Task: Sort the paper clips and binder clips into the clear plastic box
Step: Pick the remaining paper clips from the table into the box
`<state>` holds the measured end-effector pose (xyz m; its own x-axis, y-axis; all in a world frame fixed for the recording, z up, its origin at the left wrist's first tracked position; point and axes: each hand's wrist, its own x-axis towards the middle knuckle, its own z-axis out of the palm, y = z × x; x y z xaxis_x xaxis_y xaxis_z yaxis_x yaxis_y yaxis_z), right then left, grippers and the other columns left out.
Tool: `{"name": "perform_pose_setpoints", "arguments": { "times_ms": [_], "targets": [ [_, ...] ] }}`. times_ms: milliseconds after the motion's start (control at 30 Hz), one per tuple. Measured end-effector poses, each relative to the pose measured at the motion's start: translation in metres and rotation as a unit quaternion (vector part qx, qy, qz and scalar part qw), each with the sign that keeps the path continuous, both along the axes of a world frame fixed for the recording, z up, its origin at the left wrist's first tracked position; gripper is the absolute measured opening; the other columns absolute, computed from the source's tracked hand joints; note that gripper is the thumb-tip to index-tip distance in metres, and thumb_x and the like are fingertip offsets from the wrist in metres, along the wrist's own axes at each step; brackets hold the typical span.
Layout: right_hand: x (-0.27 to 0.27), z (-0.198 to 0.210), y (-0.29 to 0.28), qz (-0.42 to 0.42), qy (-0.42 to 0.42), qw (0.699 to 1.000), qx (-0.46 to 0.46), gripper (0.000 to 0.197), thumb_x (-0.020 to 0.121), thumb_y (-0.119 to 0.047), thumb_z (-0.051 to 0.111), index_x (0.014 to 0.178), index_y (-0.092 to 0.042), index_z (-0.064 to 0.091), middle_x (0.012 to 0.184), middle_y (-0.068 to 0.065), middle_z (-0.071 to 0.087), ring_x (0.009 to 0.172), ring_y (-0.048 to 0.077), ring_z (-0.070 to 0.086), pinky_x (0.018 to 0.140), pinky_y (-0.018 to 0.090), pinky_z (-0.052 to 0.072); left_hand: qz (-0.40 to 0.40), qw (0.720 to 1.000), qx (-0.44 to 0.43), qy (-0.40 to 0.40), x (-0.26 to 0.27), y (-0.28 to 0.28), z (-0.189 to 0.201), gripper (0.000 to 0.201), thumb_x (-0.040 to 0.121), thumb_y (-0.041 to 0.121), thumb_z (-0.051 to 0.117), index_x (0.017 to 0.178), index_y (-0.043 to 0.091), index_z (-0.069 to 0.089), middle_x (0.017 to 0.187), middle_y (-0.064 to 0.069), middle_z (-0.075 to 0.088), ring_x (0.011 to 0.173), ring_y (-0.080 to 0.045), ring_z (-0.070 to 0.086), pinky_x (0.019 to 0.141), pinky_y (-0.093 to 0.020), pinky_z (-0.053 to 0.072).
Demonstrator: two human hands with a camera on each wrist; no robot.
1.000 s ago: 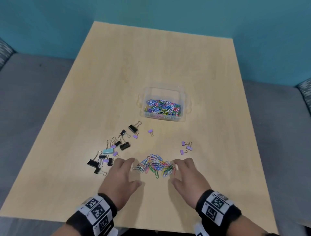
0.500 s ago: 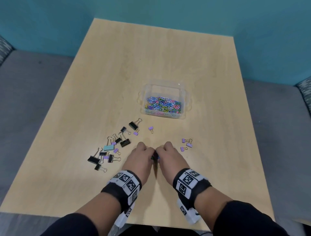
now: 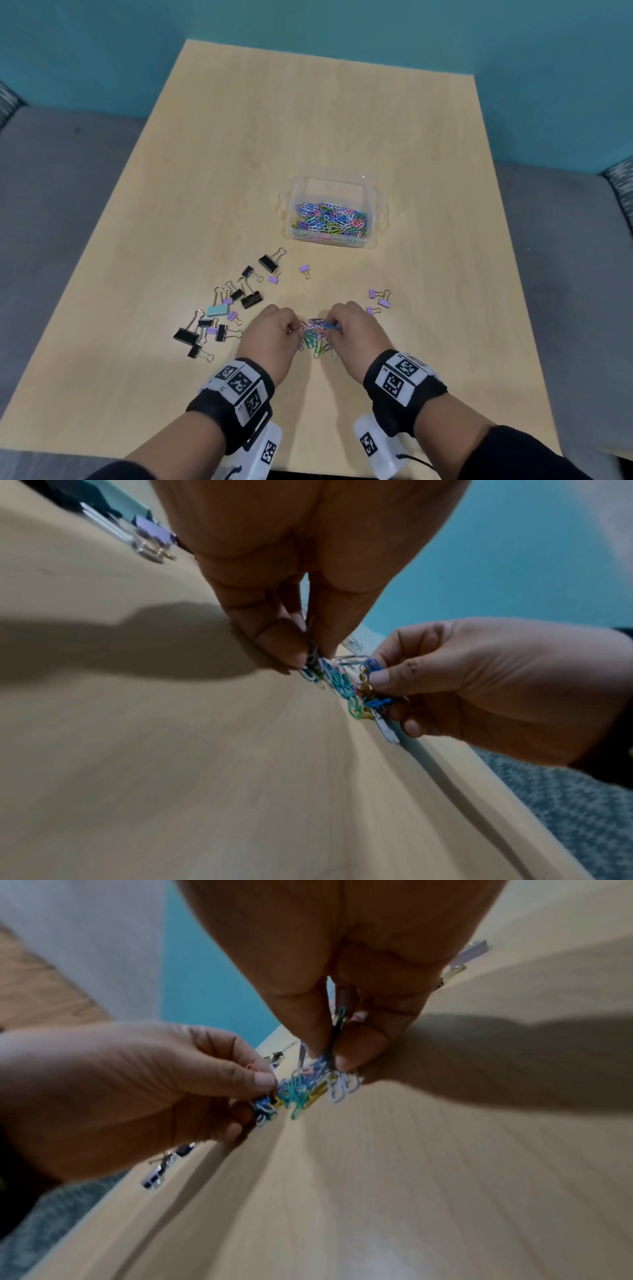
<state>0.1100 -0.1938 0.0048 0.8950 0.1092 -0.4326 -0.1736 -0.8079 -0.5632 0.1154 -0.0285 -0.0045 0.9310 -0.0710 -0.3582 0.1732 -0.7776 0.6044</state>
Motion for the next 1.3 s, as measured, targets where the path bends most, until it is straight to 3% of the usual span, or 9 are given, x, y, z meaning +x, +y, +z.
{"name": "perform_pose_setpoints", "arguments": {
  "times_ms": [233,333,467,600,800,867,967,1167,1300],
  "targets": [
    [0.004,0.014,-0.011,-0.159,0.141,0.959,0.189,0.008,0.083,-0.004,0.061,0.079,-0.011,0.059,0.068,0.002,0.051,0.049,0.012,0.050,0.049,0.024,0.047,0.121,0.972,-0.167,0.115,0.006,0.007,0.014,0.011,0.079,0.005,0.066,0.070,0.011,0.066,0.067,0.006,0.058,0.051,-0.007,0.056,0.059,-0.035,0.058],
    [0.015,0.030,-0.017,-0.176,0.159,0.935,0.263,0.009,0.083,0.000,0.063,0.079,-0.006,0.058,0.059,0.004,0.053,0.044,0.017,0.053,0.042,0.019,0.041,0.151,0.941,-0.257,0.159,0.019,0.009,0.034,0.013,0.076,0.000,0.065,0.066,0.009,0.067,0.058,-0.006,0.059,0.049,-0.015,0.056,0.057,-0.035,0.054],
    [0.049,0.054,-0.024,-0.193,0.141,0.904,0.354,0.014,0.084,0.007,0.063,0.078,-0.004,0.058,0.051,0.007,0.055,0.039,0.015,0.051,0.038,0.019,0.043,0.162,0.917,-0.332,0.151,0.055,0.007,0.060,0.005,0.064,0.004,0.065,0.066,0.008,0.066,0.054,-0.016,0.056,0.047,-0.023,0.053,0.052,-0.030,0.042],
    [0.100,0.066,-0.034,-0.239,0.077,0.887,0.389,0.018,0.083,0.010,0.063,0.077,-0.006,0.057,0.053,0.009,0.055,0.040,0.016,0.051,0.040,0.023,0.047,0.168,0.918,-0.349,0.083,0.111,-0.005,0.076,0.018,0.078,-0.013,0.062,0.069,0.003,0.062,0.058,-0.012,0.055,0.048,-0.021,0.050,0.047,-0.025,0.050],
    [0.162,0.063,-0.038,-0.242,-0.015,0.930,0.276,0.018,0.084,0.004,0.063,0.075,-0.011,0.057,0.065,0.011,0.056,0.046,0.017,0.054,0.047,0.028,0.051,0.118,0.954,-0.274,-0.012,0.169,-0.032,0.075,0.008,0.077,-0.005,0.065,0.073,0.003,0.063,0.061,-0.009,0.057,0.050,-0.022,0.055,0.062,-0.040,0.056],
    [0.168,0.060,-0.039,-0.199,-0.016,0.954,0.222,0.008,0.087,-0.005,0.062,0.090,-0.012,0.062,0.076,0.009,0.058,0.057,0.021,0.060,0.056,0.032,0.053,0.089,0.964,-0.252,-0.002,0.171,-0.035,0.071,0.010,0.079,0.002,0.067,0.080,0.012,0.067,0.073,-0.005,0.062,0.053,-0.020,0.058,0.064,-0.037,0.055],
    [0.155,0.062,-0.047,-0.085,-0.071,0.994,-0.005,0.029,0.090,-0.018,0.056,0.119,-0.017,0.060,0.107,0.007,0.059,0.094,0.026,0.061,0.085,0.035,0.048,0.052,0.983,-0.176,-0.029,0.156,-0.025,0.066,0.015,0.082,0.017,0.068,0.095,0.025,0.069,0.095,0.005,0.067,0.070,-0.020,0.064,0.071,-0.028,0.050],
    [0.046,0.045,-0.032,0.127,-0.035,0.989,-0.067,0.032,0.090,-0.013,0.045,0.121,-0.013,0.054,0.121,0.010,0.054,0.107,0.031,0.056,0.086,0.037,0.045,-0.177,0.982,0.002,-0.067,0.056,0.007,0.044,0.034,0.091,0.027,0.055,0.125,0.022,0.059,0.128,0.004,0.058,0.117,-0.015,0.053,0.096,-0.020,0.033],
    [-0.011,0.010,-0.015,0.251,-0.045,0.958,-0.133,0.070,0.077,-0.003,0.051,0.144,-0.004,0.030,0.150,0.014,0.033,0.136,0.035,0.033,0.102,0.044,0.042,-0.301,0.947,0.097,-0.064,0.007,0.013,0.009,0.052,0.089,0.029,0.052,0.139,0.014,0.044,0.149,-0.006,0.039,0.138,-0.026,0.033,0.112,-0.038,0.032]
  ]
}}
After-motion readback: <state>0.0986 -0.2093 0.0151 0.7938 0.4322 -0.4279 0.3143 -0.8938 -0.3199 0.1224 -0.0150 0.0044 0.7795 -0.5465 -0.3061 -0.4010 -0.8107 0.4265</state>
